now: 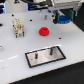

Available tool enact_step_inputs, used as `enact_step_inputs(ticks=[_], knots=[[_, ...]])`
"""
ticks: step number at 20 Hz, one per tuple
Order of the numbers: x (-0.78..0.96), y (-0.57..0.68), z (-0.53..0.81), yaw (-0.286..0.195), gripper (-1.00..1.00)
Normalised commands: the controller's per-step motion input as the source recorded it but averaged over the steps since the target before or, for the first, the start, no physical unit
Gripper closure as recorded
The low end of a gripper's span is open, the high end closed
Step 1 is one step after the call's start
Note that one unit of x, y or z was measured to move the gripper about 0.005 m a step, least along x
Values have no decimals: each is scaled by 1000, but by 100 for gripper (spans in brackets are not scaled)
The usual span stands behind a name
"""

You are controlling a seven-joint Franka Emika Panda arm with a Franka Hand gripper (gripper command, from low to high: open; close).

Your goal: Insert the blue gear onto the right peg, followed by the red gear

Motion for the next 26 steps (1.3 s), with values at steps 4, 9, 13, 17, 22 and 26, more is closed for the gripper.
enact_step_inputs(ticks=[4, 9, 13, 17, 22, 26], knots=[[823, -286, 372, 0, 100], [805, -281, 295, 0, 100], [797, -281, 164, 0, 100], [765, -280, 77, 0, 100], [644, -252, 7, 0, 100], [541, -204, -9, 0, 100]])
